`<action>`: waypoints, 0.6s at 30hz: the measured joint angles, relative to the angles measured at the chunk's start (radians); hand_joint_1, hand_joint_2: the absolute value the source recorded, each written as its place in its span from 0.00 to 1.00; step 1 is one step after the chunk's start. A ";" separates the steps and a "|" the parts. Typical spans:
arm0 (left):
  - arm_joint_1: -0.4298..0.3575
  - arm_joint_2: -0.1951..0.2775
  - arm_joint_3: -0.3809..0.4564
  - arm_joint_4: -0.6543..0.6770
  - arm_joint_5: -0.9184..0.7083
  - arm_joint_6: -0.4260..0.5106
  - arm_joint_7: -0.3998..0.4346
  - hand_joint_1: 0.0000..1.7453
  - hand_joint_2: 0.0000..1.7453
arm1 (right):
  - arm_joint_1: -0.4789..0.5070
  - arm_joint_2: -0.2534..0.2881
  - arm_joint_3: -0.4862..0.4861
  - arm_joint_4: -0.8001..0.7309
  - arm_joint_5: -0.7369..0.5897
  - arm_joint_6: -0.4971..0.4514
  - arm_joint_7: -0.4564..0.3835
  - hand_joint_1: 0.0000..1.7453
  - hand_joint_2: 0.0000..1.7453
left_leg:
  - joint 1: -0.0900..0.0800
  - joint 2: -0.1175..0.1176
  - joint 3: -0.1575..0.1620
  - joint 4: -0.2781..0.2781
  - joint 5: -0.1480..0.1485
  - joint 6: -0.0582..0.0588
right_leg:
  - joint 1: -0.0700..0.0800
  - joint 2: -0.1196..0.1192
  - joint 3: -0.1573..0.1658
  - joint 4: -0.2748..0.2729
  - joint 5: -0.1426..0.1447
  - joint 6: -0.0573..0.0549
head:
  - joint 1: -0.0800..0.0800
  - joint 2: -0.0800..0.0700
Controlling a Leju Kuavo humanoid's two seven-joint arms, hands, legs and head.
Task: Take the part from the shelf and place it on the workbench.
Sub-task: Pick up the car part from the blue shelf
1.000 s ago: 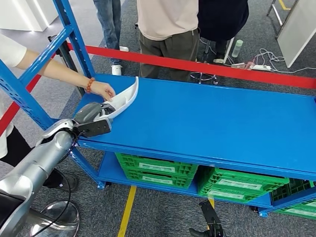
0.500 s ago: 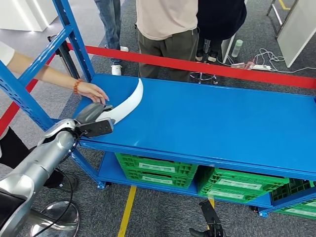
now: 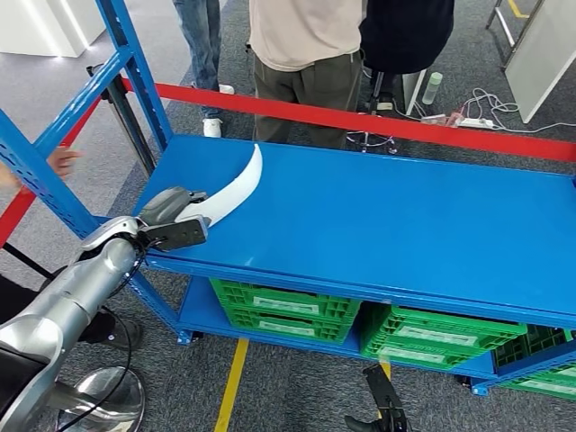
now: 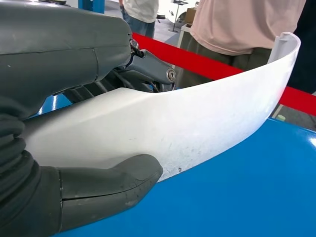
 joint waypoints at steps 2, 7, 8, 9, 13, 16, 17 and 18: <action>0.000 0.000 0.000 0.000 0.000 0.000 0.000 1.00 1.00 | 0.000 0.000 0.000 0.000 0.000 0.000 0.000 0.00 1.00 | 0.000 0.000 0.000 0.000 0.000 0.000 | 0.000 0.000 0.000 0.000 0.000 0.000 | 0.000 0.000; 0.000 0.000 -0.001 0.000 0.001 0.000 0.000 1.00 1.00 | 0.000 0.000 0.000 0.000 -0.001 -0.001 0.000 0.00 1.00 | 0.000 0.000 0.000 0.000 0.000 0.000 | 0.000 0.000 0.000 0.000 0.000 0.000 | 0.000 0.000; -0.001 0.000 -0.001 0.000 0.001 0.000 0.000 1.00 1.00 | 0.000 0.000 0.000 0.000 -0.001 -0.001 0.000 0.00 1.00 | 0.000 0.000 0.000 0.000 0.000 0.000 | 0.000 0.000 0.000 0.000 0.000 0.000 | 0.000 0.000; -0.001 0.000 -0.001 0.000 0.001 0.000 0.000 1.00 1.00 | 0.000 0.000 0.000 0.000 -0.001 -0.001 -0.001 0.00 1.00 | 0.000 0.000 0.000 0.000 0.000 0.000 | 0.000 0.000 0.000 0.000 0.000 0.000 | 0.000 0.000; -0.002 0.000 -0.001 0.001 0.012 0.000 -0.006 1.00 1.00 | 0.000 0.000 0.000 0.000 -0.002 -0.001 -0.002 0.00 1.00 | 0.000 0.000 0.000 0.000 0.000 0.000 | 0.000 0.000 0.000 0.000 0.000 0.000 | 0.000 0.000; 0.004 -0.005 0.020 -0.022 0.112 -0.014 -0.060 1.00 1.00 | 0.001 0.000 0.000 0.000 -0.003 -0.002 -0.004 0.00 1.00 | 0.000 0.000 0.000 0.000 0.000 0.000 | 0.000 0.000 0.000 0.000 0.000 0.000 | 0.000 0.000; 0.009 -0.007 0.035 -0.045 0.153 -0.025 -0.069 1.00 1.00 | 0.002 0.000 0.000 0.000 -0.004 -0.002 -0.004 0.00 1.00 | 0.000 0.000 0.000 0.000 0.000 0.000 | 0.000 0.000 0.000 0.000 0.000 0.000 | 0.000 0.000; 0.013 -0.008 0.050 -0.076 0.182 -0.036 -0.066 1.00 1.00 | 0.002 0.000 0.000 0.000 -0.005 -0.002 -0.004 0.00 1.00 | 0.000 0.000 0.000 0.000 0.000 0.000 | 0.000 0.000 0.000 0.000 0.000 0.000 | 0.000 0.000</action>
